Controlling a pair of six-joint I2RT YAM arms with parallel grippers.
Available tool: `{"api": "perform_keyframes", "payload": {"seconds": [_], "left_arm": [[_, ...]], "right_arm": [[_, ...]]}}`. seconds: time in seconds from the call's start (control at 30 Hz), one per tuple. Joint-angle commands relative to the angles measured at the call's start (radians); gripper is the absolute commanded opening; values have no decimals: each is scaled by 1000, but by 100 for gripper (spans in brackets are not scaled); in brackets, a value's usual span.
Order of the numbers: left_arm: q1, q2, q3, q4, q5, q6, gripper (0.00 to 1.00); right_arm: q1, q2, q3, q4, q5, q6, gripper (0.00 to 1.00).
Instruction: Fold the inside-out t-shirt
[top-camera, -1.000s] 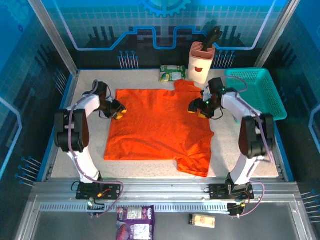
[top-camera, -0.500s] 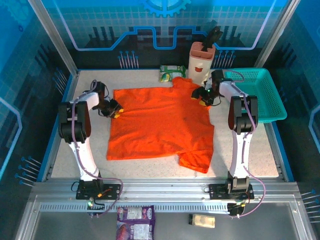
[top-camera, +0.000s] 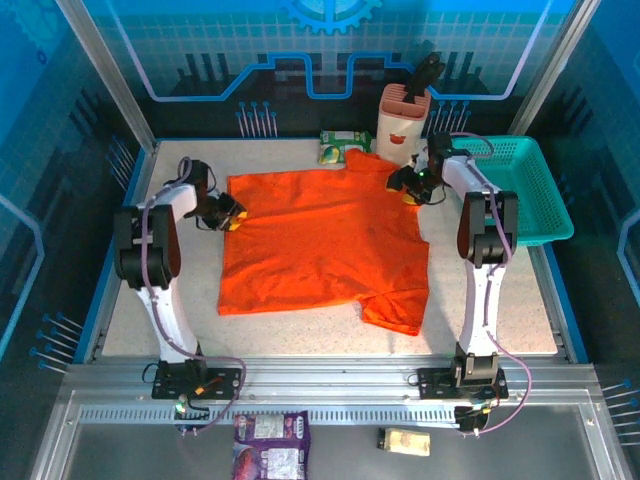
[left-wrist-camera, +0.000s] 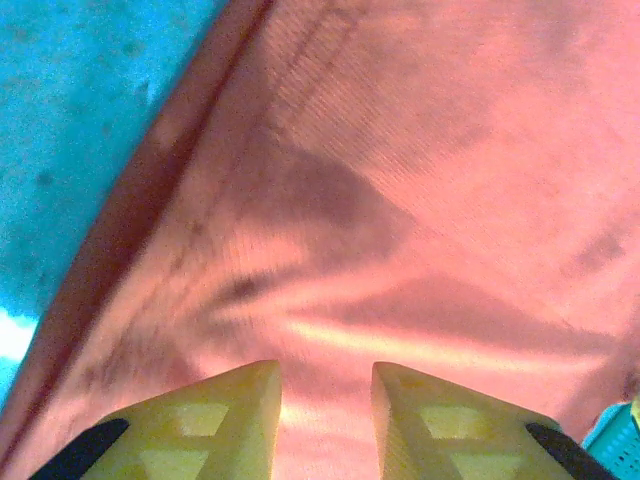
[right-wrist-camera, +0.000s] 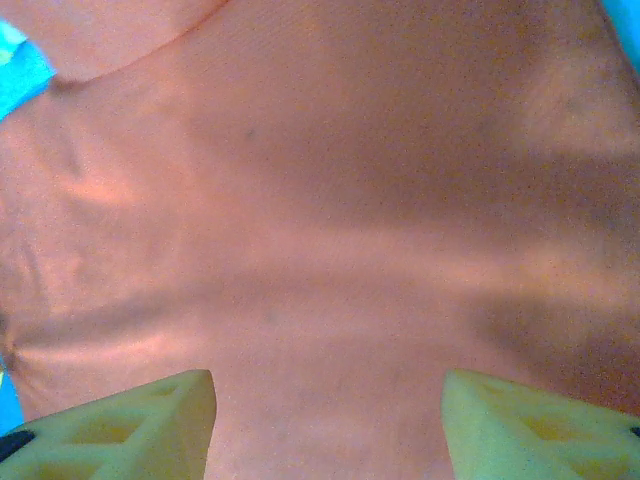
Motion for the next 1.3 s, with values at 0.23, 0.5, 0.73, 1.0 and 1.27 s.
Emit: {"api": "perform_keyframes", "payload": {"seconds": [0.23,0.5,0.73,1.0,1.27], "left_arm": [[-59,-507,-369,-157,-217,6,32],[-136,-823,-634,-261,-323,-144,31],[-158,-997,-780,-336,-362,-245,32],[-186,-1013,-860,-320,-377,-282,28],[-189,-949,-848,-264,-401,-249,28]], "right_arm": [[57,-447,-362,59,-46,17,62],[89,-605,-568,44,-58,-16,62],[98,-675,-680,49,-63,-30,62],[101,-710,-688,14,-37,-52,62],[103,-728,-689,-12,-37,-61,62]]}}
